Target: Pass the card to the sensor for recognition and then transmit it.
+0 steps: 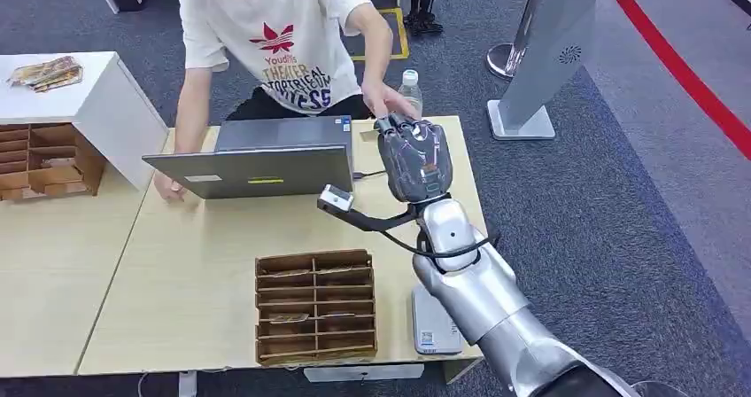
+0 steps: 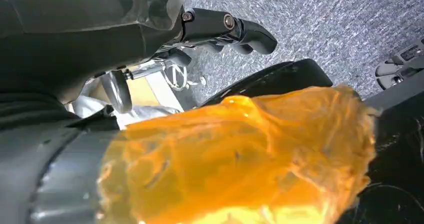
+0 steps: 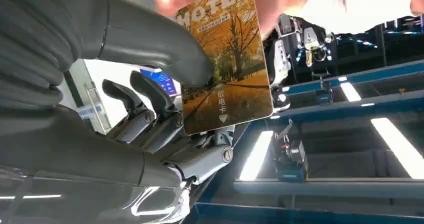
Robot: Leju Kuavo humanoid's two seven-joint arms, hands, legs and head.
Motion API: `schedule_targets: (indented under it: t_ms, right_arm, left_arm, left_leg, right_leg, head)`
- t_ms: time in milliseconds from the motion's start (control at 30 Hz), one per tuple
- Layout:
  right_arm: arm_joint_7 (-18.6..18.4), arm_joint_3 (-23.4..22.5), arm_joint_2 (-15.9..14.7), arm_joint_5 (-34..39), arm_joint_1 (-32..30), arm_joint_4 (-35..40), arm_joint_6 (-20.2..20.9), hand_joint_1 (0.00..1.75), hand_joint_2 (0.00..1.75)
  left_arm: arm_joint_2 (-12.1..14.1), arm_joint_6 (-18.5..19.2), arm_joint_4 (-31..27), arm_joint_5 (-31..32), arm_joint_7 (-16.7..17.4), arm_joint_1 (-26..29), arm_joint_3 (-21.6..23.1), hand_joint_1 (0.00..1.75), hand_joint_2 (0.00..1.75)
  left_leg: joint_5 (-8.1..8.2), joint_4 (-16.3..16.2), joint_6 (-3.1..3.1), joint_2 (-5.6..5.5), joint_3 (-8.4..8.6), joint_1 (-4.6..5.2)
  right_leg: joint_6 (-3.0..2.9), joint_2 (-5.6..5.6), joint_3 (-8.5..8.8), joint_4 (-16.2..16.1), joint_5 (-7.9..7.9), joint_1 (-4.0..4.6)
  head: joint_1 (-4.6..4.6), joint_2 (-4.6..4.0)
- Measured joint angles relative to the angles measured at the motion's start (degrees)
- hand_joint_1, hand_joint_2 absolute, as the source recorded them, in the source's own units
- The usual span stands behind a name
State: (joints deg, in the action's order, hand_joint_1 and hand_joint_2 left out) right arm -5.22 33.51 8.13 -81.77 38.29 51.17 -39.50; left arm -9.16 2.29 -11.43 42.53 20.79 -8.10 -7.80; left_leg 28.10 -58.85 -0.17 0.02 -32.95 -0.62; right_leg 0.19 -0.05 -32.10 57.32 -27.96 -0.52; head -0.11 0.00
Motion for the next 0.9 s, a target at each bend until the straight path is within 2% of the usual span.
schedule_targets:
  t_ms: [233, 300, 433, 567, 667, 833, 900]
  right_arm:
    - [2.17, -1.20, 0.20, 5.67, -0.92, 0.00, 0.11, 1.75, 1.75]
    - [4.11, -2.01, 0.39, 10.85, -1.55, 0.55, 0.90, 1.75, 1.75]
    - [8.22, -4.00, 0.66, 23.40, -3.39, 3.46, 5.71, 1.75, 1.75]
    - [12.67, -6.92, 0.92, 41.57, -6.69, 8.80, 12.91, 1.75, 1.75]
    - [13.66, -8.48, 0.90, 46.55, -8.40, 12.12, 15.29, 1.75, 1.75]
    - [14.91, -11.43, 0.79, 66.19, -13.23, 19.42, 20.63, 1.75, 1.75]
    - [14.91, -12.00, 0.52, 68.13, -14.96, 21.88, 21.00, 1.75, 1.75]
  left_arm:
    - [0.00, -0.07, 0.00, 0.02, -0.02, 0.03, 0.00, 0.00, 0.00]
    - [0.00, -0.15, 0.00, 0.00, -0.02, 0.03, 0.00, 0.00, 0.00]
    - [0.00, -0.31, 0.00, -0.30, -0.02, 0.18, 0.00, 0.00, 0.00]
    - [0.02, -0.68, 0.00, -0.96, -0.13, 0.50, 0.00, 0.00, 0.00]
    - [0.02, -0.94, 0.00, -1.22, -0.22, 0.80, 0.00, 0.00, 0.00]
    - [0.04, -1.55, 0.00, -2.49, -0.83, 1.07, 0.00, 0.00, 0.00]
    - [0.07, -1.62, 0.00, -2.60, -1.14, 1.16, 0.00, 0.00, 0.00]
  left_leg:
    - [0.00, 0.00, 0.00, 0.00, 0.00, 0.00]
    - [0.00, 0.00, 0.00, 0.00, 0.00, 0.00]
    - [0.00, 0.00, 0.00, -0.01, 0.00, 0.00]
    - [0.00, 0.00, 0.00, -0.02, -0.02, 0.00]
    - [0.01, 0.00, 0.00, 0.02, -0.01, 0.00]
    - [0.01, 0.00, 0.00, -0.04, -0.02, 0.00]
    - [0.01, 0.00, 0.00, -0.01, -0.02, 0.01]
  right_leg:
    - [0.00, 0.00, 0.00, 0.00, 0.00, 0.00]
    - [0.00, 0.00, 0.00, 0.00, 0.00, 0.00]
    - [0.00, -0.01, 0.00, 0.00, 0.00, 0.00]
    - [0.00, -0.02, 0.00, 0.00, 0.00, 0.00]
    - [0.00, 0.01, -0.03, 0.00, 0.00, 0.00]
    - [0.00, -0.04, -0.03, 0.00, -0.01, 0.00]
    - [0.00, -0.02, -0.04, 0.00, -0.01, 0.00]
  head:
    - [0.00, 0.00]
    - [0.00, 0.00]
    - [0.00, 0.00]
    - [0.00, 0.00]
    - [0.00, 0.00]
    - [0.00, 0.00]
    - [0.00, 0.00]
